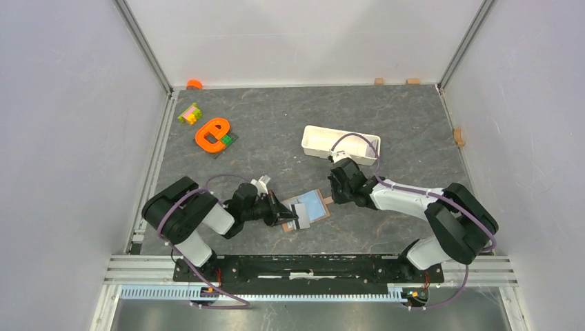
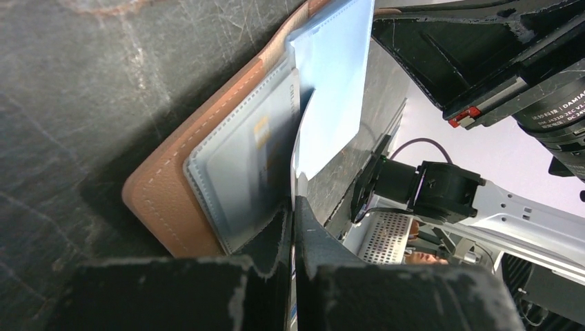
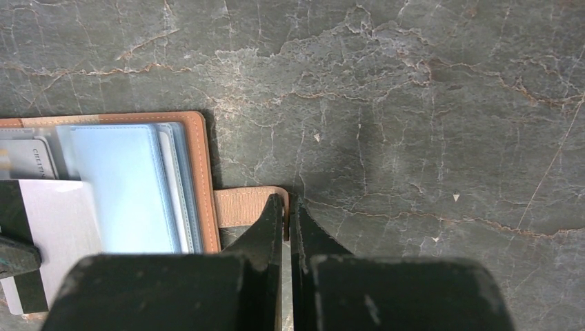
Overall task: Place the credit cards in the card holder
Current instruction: Insert the credit card into the card holder.
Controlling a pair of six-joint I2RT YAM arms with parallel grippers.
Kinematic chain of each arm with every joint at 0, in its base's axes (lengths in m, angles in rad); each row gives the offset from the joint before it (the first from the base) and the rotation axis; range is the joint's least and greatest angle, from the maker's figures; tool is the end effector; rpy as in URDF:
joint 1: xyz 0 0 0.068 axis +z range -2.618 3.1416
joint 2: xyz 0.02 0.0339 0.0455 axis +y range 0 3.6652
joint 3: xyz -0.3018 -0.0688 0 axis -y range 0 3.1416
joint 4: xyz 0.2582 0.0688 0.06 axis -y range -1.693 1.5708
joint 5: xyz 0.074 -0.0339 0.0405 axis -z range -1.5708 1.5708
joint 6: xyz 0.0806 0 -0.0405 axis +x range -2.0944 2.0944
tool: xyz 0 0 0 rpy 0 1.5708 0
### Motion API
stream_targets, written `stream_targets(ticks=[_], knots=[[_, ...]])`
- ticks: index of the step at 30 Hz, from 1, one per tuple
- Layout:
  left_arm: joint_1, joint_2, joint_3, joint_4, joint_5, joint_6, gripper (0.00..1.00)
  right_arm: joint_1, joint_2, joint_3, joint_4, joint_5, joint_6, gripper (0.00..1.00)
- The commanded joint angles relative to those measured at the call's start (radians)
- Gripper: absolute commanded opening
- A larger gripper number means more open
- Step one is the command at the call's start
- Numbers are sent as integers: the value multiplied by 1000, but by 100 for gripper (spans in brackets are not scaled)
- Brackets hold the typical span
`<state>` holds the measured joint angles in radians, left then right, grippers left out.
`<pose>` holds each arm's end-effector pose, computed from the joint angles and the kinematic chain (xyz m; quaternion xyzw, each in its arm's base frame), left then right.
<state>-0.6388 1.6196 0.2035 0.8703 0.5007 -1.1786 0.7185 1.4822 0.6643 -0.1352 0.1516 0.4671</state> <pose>0.1836 -0.1846 0.0940 -0.1080 0.8462 -0.5074 0.1218 0.2358 0.1900 0.1415 -0.0963 0.9453 0.1095 0.2917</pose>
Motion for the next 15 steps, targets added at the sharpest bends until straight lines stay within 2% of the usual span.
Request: stream_targets(ticks=[1, 6, 15], knots=[[6, 79, -42, 131, -26, -33, 2, 2, 30, 6, -49, 33, -2, 0], [15, 144, -72, 255, -63, -66, 2, 2, 27, 8, -50, 32, -3, 0], [37, 226, -76, 373, -89, -74, 2, 2, 27, 4, -53, 34, -6, 0]])
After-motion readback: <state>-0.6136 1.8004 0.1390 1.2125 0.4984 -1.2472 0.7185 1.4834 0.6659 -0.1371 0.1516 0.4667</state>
